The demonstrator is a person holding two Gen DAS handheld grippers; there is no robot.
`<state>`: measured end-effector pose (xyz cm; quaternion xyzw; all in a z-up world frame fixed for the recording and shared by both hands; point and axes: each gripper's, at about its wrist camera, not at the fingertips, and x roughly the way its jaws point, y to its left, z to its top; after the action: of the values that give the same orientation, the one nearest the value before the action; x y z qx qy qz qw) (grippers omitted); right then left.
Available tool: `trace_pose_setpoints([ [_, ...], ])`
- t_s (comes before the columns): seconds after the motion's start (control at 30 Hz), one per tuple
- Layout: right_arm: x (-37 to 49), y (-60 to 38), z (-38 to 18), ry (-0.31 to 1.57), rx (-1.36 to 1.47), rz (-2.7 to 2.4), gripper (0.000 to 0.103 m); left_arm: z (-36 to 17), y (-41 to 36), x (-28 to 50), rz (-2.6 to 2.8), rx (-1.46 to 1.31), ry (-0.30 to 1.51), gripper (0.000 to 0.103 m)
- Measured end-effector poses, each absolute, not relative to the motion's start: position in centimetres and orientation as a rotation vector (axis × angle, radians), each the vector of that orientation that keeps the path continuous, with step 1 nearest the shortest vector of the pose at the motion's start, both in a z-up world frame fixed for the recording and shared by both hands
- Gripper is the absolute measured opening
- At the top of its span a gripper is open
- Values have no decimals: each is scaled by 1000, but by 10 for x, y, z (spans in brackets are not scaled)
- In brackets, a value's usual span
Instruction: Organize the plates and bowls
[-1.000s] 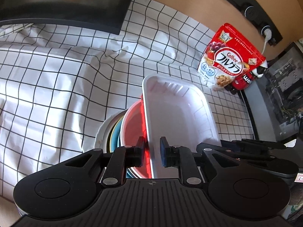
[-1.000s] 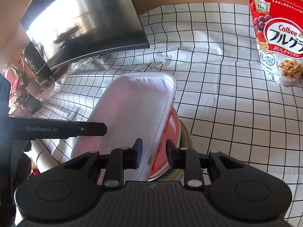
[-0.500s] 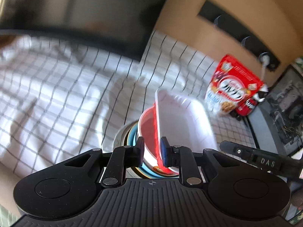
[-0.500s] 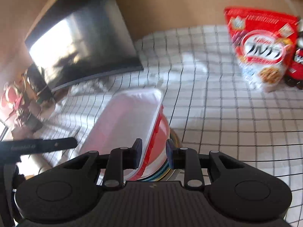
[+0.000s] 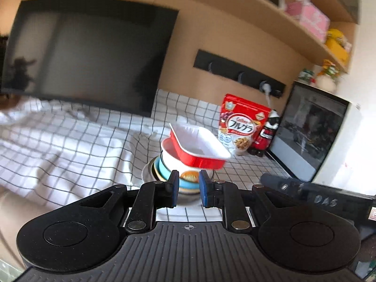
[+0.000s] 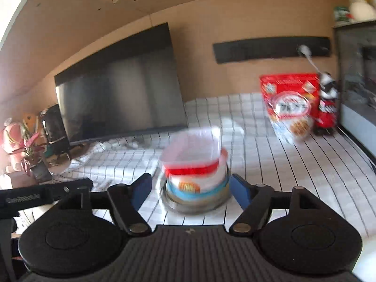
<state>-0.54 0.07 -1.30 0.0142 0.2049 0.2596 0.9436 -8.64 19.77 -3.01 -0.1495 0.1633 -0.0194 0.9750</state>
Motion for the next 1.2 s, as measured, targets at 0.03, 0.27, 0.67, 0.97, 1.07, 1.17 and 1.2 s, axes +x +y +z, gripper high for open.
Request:
trace_pose_setpoints([
  [0.03, -21, 0, -19, 429, 33, 522, 76, -34, 193, -99, -42, -270, 317, 20],
  [0.27, -108, -11, -44, 436, -14, 411, 80, -47, 158, -158, 79, -186, 350, 16],
  [0.67, -125, -41, -54, 447, -59, 403, 81, -58, 93, -168, 165, -131, 448, 14],
  [0.97, -107, -69, -63, 465, -62, 401, 81, -65, 66, -159, 173, -137, 461, 14],
  [1.07, -105, -72, -65, 474, -70, 400, 81, -64, 61, -159, 172, -135, 462, 14],
  [1.17, -106, -74, -64, 470, -74, 391, 81, -65, 56, -160, 174, -114, 464, 14],
  [1.2, -107, -75, -63, 465, -76, 387, 81, -65, 55, -160, 170, -111, 464, 14],
])
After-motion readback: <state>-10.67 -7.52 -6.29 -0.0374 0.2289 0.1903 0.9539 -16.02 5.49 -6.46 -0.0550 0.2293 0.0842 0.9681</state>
